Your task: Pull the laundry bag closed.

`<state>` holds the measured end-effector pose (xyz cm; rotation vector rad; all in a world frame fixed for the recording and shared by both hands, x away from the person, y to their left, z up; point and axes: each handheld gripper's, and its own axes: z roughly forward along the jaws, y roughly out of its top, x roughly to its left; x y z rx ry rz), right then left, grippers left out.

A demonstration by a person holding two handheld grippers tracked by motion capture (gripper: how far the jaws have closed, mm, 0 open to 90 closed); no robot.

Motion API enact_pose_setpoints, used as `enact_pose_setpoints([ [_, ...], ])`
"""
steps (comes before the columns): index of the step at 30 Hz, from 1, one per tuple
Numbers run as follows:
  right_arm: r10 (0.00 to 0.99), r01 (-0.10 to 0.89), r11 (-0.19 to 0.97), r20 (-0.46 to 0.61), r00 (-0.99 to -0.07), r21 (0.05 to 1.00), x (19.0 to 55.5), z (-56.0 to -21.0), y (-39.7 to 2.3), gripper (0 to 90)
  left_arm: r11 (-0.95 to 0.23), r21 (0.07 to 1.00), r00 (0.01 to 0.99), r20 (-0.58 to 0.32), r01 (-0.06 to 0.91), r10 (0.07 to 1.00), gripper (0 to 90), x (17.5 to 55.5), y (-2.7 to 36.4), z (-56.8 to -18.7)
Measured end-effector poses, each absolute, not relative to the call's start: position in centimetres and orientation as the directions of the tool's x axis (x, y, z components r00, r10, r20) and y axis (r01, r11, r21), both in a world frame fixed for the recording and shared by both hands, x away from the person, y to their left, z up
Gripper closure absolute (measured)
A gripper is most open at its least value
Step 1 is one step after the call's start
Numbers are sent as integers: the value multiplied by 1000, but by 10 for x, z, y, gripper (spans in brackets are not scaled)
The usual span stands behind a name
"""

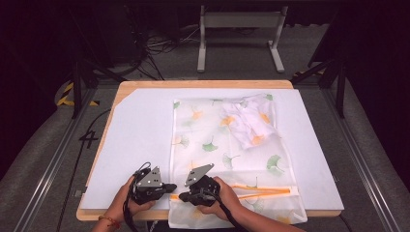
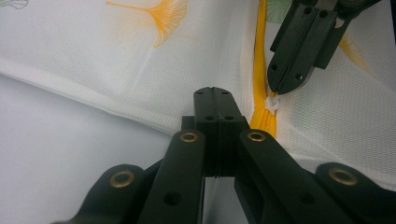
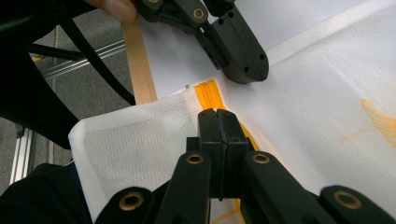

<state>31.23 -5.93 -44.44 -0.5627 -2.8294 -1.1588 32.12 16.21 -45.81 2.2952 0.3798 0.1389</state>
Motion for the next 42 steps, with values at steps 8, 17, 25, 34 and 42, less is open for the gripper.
enact_pose_setpoints([
  [8, 319, 335, 665, 152, -935, 668, 312, -440, -64, 900, -639, 733, 950, -29, 231, 311, 900, 322, 163, -459],
  [17, 311, 320, 674, 137, -940, 665, 311, -437, -66, 900, -639, 733, 950, -32, 233, 310, 900, 323, 163, -459],
  [25, 319, 326, 676, 136, -938, 661, 312, -434, -74, 900, -636, 734, 950, -36, 236, 311, 900, 323, 163, -459],
  [34, 336, 341, 665, 142, -931, 665, 312, -432, -85, 900, -636, 734, 950, -36, 236, 311, 900, 323, 163, -459],
  [42, 339, 342, 665, 141, -930, 663, 310, -431, -92, 900, -635, 735, 949, -39, 239, 311, 900, 323, 163, -459],
])
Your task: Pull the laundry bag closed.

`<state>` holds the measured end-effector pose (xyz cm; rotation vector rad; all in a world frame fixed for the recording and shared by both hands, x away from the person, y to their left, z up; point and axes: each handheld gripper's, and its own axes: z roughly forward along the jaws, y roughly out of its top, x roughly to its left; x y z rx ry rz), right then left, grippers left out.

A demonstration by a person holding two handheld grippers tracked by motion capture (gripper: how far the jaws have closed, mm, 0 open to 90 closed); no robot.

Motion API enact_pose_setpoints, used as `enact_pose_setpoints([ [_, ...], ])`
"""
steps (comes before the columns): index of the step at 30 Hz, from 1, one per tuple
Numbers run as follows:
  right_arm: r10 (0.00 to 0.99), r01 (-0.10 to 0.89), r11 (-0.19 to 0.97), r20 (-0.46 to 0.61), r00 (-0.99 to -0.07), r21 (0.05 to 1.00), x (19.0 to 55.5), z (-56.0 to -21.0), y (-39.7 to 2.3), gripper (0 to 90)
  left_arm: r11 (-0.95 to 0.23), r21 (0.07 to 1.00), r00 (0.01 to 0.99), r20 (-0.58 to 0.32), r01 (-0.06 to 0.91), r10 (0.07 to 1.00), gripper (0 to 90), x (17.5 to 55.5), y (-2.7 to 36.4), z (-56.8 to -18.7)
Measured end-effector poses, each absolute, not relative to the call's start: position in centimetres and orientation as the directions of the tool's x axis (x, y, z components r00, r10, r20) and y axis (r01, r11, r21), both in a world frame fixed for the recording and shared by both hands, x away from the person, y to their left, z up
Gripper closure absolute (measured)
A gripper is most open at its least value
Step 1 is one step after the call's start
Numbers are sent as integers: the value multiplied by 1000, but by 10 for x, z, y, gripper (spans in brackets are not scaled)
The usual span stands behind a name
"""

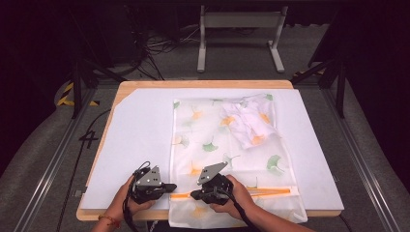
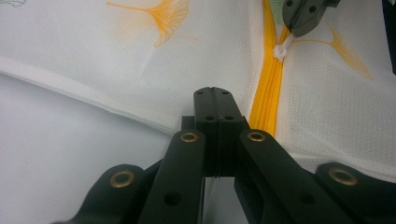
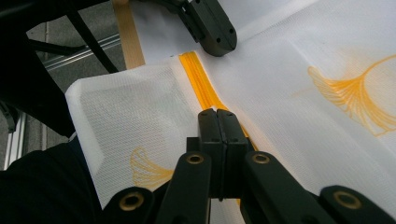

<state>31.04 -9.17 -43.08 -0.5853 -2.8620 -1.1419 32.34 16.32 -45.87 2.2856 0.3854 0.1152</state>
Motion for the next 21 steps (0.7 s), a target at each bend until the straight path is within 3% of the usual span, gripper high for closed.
enact_pose_setpoints([
  [21, 348, 355, 651, 152, -925, 671, 311, -427, -110, 900, -633, 735, 949, -43, 242, 312, 900, 324, 163, -459],
])
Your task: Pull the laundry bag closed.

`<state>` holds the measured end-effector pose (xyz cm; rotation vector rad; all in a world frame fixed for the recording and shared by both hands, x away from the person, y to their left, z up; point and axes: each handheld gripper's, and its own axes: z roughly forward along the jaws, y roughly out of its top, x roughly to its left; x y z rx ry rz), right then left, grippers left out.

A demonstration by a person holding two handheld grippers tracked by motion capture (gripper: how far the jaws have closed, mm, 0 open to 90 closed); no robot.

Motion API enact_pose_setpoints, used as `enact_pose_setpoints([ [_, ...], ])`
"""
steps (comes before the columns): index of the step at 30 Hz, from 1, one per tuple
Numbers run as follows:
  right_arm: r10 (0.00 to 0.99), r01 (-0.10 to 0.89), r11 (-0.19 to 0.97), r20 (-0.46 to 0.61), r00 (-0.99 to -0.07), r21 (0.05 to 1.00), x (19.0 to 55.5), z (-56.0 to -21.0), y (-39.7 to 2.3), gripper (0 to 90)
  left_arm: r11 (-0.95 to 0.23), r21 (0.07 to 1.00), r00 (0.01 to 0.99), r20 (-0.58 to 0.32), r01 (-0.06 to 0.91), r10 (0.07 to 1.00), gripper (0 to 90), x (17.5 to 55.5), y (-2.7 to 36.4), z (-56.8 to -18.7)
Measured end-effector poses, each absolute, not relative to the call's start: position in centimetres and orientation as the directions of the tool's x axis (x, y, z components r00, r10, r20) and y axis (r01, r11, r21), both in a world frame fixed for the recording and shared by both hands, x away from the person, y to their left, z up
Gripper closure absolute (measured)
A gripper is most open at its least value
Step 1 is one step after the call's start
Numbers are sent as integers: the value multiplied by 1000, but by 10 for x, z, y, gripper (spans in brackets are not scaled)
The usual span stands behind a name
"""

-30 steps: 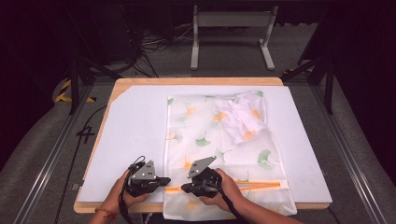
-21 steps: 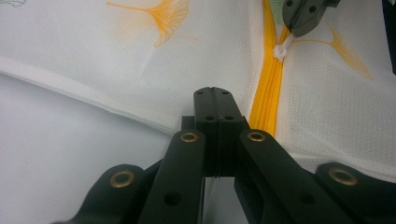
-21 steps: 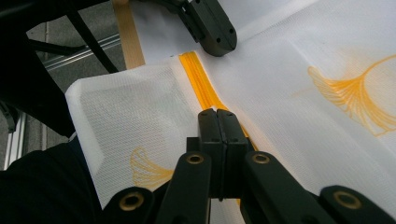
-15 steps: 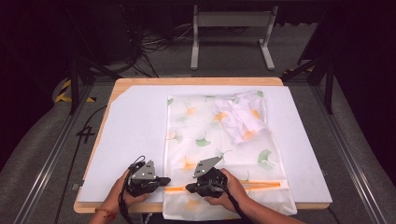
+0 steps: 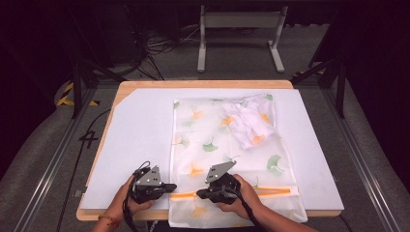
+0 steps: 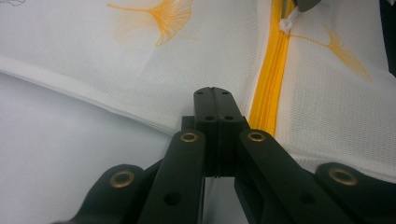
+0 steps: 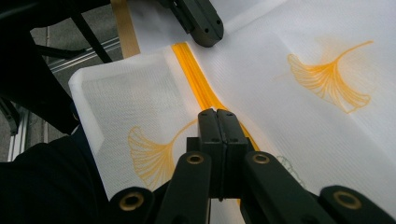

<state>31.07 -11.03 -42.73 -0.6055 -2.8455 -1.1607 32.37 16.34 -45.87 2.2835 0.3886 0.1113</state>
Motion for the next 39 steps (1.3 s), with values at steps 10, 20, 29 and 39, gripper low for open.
enact_pose_setpoints([
  [10, 366, 373, 632, 163, -916, 679, 312, -427, -124, 900, -633, 734, 948, -47, 247, 316, 900, 324, 163, -459],
  [20, 390, 392, 613, 169, -905, 685, 313, -424, -144, 900, -629, 735, 947, -53, 251, 316, 900, 324, 163, -459],
  [29, 402, 398, 596, 169, -900, 698, 313, -422, -157, 900, -629, 736, 947, -53, 251, 316, 900, 324, 163, -459],
  [39, 408, 398, 591, 165, -898, 702, 311, -422, -167, 900, -628, 736, 947, -54, 252, 316, 900, 324, 163, -459],
])
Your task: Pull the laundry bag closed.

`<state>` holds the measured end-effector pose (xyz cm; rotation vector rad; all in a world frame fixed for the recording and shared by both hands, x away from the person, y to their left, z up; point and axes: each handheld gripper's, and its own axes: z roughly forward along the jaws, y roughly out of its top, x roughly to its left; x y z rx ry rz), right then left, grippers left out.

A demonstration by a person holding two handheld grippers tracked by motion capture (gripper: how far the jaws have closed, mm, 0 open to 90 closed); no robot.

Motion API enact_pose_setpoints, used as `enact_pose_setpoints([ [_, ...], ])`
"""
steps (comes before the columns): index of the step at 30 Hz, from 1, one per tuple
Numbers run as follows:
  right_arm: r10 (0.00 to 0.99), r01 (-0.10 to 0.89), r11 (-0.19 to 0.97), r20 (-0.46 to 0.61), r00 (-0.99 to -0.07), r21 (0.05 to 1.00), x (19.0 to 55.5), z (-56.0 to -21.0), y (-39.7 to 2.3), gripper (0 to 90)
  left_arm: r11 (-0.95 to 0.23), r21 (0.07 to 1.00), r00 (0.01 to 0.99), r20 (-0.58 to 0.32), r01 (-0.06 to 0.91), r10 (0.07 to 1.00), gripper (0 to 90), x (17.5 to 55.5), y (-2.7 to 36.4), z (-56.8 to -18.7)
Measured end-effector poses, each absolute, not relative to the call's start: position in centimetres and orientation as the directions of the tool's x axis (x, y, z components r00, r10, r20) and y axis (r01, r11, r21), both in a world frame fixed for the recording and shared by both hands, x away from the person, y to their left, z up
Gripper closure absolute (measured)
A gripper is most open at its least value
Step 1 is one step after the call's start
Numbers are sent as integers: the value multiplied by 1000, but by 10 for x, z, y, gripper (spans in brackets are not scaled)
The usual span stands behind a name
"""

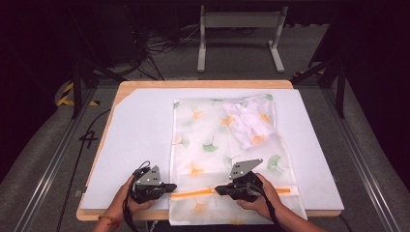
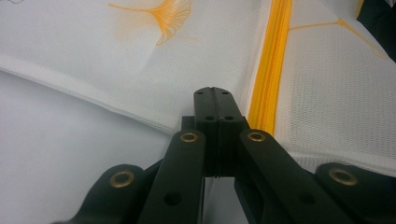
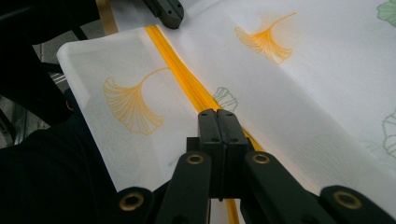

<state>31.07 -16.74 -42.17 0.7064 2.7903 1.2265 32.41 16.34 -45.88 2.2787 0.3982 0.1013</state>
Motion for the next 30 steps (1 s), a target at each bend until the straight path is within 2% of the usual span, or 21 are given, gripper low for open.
enact_pose_setpoints([
  [30, 449, 425, 564, 169, -877, 708, 310, -418, -204, 900, -627, 737, 947, -56, 253, 316, 900, 324, 163, -459],
])
